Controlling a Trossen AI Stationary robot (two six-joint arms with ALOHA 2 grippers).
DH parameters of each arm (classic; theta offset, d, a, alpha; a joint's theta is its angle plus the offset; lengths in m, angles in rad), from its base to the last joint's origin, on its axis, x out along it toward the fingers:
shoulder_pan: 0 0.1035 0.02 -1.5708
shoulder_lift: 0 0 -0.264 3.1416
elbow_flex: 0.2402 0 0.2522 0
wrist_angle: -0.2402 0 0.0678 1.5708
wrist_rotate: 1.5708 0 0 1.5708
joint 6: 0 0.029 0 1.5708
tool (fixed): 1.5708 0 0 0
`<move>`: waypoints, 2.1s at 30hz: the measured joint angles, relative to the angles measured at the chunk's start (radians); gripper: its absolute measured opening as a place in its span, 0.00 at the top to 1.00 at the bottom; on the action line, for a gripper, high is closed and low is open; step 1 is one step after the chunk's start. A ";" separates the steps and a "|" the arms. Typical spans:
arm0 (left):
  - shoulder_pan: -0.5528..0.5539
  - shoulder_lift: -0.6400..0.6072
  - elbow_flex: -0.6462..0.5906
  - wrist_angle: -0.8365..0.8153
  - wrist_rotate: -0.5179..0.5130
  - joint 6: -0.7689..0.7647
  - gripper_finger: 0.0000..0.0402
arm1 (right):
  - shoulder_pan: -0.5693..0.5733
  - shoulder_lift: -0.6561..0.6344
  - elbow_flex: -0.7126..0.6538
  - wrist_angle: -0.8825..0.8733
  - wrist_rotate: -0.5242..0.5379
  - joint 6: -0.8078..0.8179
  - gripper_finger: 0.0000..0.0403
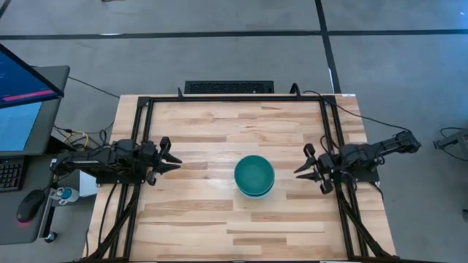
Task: Nest bowls inside each other
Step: Return to Home Position
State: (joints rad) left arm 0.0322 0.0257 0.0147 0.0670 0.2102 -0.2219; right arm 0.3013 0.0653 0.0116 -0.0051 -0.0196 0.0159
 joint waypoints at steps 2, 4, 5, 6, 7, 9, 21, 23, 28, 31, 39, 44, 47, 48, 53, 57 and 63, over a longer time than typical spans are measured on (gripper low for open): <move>0.000 0.000 0.000 0.012 -0.001 0.019 0.80 | 0.001 0.023 0.000 0.000 0.000 -0.017 0.73; 0.000 0.000 0.000 0.012 -0.005 0.040 0.80 | -0.001 0.047 0.000 0.001 0.000 -0.022 0.73; 0.000 0.000 0.000 0.011 -0.006 0.047 0.80 | -0.002 0.060 0.000 0.001 0.000 -0.022 0.73; 0.000 0.000 0.000 0.010 -0.006 0.051 0.80 | -0.002 0.071 0.000 0.001 0.000 -0.020 0.73; 0.000 0.000 0.000 0.010 -0.006 0.052 0.80 | -0.002 0.082 0.000 0.001 0.000 -0.017 0.73; 0.000 0.000 0.000 0.010 -0.006 0.059 0.80 | -0.002 0.094 0.000 0.003 0.000 -0.017 0.73; 0.000 0.000 -0.005 0.043 -0.104 0.214 0.80 | -0.001 0.098 -0.001 0.086 -0.005 -0.039 0.73; 0.000 0.000 -0.005 0.054 -0.089 0.211 0.80 | -0.001 0.098 -0.001 0.133 -0.012 -0.078 0.73; 0.000 0.000 -0.006 0.054 -0.088 0.210 0.80 | -0.001 0.097 0.000 0.224 -0.016 -0.181 0.73; 0.000 0.000 -0.006 0.053 -0.087 0.210 0.80 | -0.001 0.097 0.000 0.207 -0.017 -0.157 0.73; 0.000 0.000 -0.007 0.051 -0.107 0.222 0.80 | -0.006 0.097 -0.001 0.197 0.016 -0.139 0.73; 0.000 0.000 -0.008 0.038 -0.128 0.213 0.80 | -0.033 0.097 -0.001 0.185 0.054 -0.091 0.73; 0.000 0.000 -0.008 0.029 -0.147 0.212 0.80 | -0.052 0.097 -0.001 0.186 0.054 -0.094 0.73; 0.000 0.000 -0.008 0.028 -0.152 0.212 0.80 | -0.060 0.097 -0.001 0.186 0.055 -0.094 0.73; 0.000 0.000 -0.008 0.029 -0.176 0.232 0.80 | -0.092 0.097 -0.001 0.186 0.055 -0.094 0.73; 0.000 0.000 -0.008 0.029 -0.182 0.236 0.80 | -0.109 0.097 -0.001 0.186 0.055 -0.094 0.73; 0.000 0.000 -0.008 0.017 -0.191 0.217 0.80 | -0.105 0.097 -0.001 0.185 0.054 -0.094 0.73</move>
State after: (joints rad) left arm 0.0326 0.0257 0.0063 0.0840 0.0189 -0.0044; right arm 0.1959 0.1623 0.0109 0.1803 0.0345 -0.0784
